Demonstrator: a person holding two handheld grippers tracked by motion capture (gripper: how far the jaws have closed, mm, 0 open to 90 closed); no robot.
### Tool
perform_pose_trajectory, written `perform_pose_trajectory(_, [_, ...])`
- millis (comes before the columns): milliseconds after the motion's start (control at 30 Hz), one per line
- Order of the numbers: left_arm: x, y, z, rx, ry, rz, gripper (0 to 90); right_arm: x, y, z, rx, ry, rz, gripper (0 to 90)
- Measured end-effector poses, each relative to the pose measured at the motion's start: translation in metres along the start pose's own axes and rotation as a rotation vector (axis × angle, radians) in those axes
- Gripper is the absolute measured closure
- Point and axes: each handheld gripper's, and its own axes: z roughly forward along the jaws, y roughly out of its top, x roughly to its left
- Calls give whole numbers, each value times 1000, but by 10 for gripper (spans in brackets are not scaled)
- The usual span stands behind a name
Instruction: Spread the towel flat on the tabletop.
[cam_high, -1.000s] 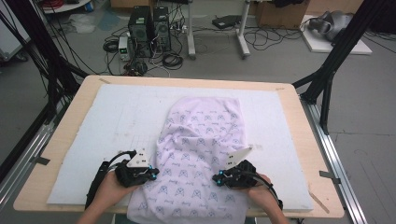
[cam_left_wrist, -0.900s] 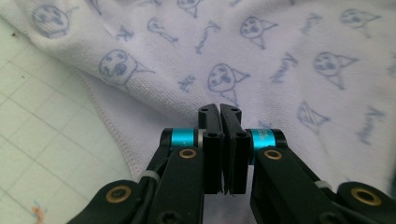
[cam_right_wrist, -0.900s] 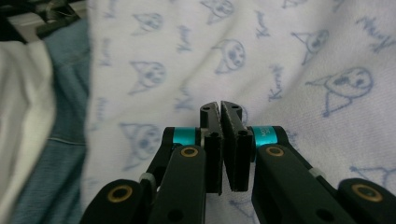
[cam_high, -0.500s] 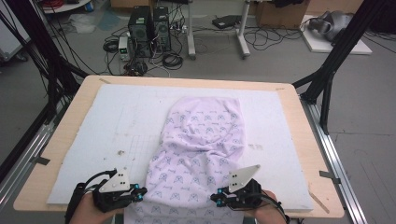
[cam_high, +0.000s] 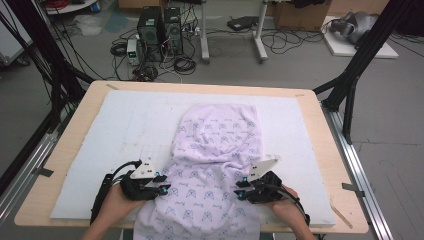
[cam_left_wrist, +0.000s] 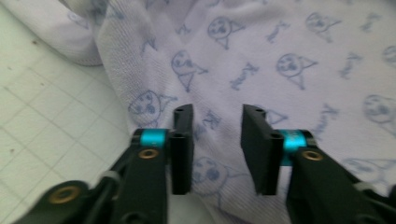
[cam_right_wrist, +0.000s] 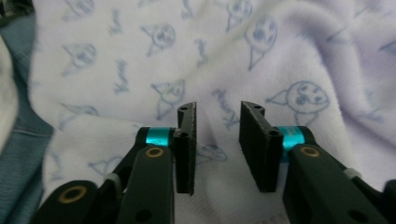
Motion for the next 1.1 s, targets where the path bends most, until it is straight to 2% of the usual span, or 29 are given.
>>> perform_pose_trajectory(33, [-1, 0, 3, 14, 4, 10, 735, 1, -1, 3, 10, 12, 1, 741])
perform_pose_trajectory(67, [-2, -1, 3, 8, 7, 19, 768, 2, -2, 4, -3, 13, -8, 765])
perform_pose_trajectory(133, [-3, -2, 2, -2, -16, 10, 867, 2, -4, 3, -11, 29, 6, 840])
perform_pose_trajectory(200, [-8, -5, 0, -5, -19, 14, 894, 4, -6, 3, -25, 36, 3, 868])
perform_pose_trajectory(267, [-10, -7, -3, -9, -28, 11, 896, 7, -7, 1, -36, 47, 6, 872])
perform_pose_trajectory(400, [-15, -12, -14, -20, -28, 9, 896, 18, -9, -4, -38, 65, -16, 872])
perform_pose_trajectory(567, [-24, -17, -28, -41, -35, 12, 896, 30, -14, -21, -69, 80, -20, 870])
perform_pose_trajectory(633, [-22, -18, -31, -50, -19, 7, 894, 34, -15, -28, -91, 94, -34, 852])
perform_pose_trajectory(700, [-16, -18, -31, -53, 7, -17, 789, 36, -15, -36, -119, 87, -34, 809])
perform_pose_trajectory(733, [-14, -18, -31, -58, 16, -23, 725, 35, -15, -40, -129, 70, -28, 774])
perform_pose_trajectory(800, [-7, -16, -28, -70, 23, -49, 662, 29, -14, -43, -136, 38, -8, 740])
perform_pose_trajectory(867, [-1, -14, -21, -62, 38, -67, 589, 19, -14, -44, -144, 0, 17, 698])
perform_pose_trajectory(933, [3, -10, -14, -53, 33, -75, 563, 9, -13, -41, -142, -31, 46, 654])
perform_pose_trajectory(1000, [4, -8, -7, -37, 27, -76, 583, 2, -14, -33, -127, -31, 62, 643])
perform_pose_trajectory(1100, [3, -6, -4, -34, 22, -62, 788, -3, -15, -17, -77, -28, 51, 643])
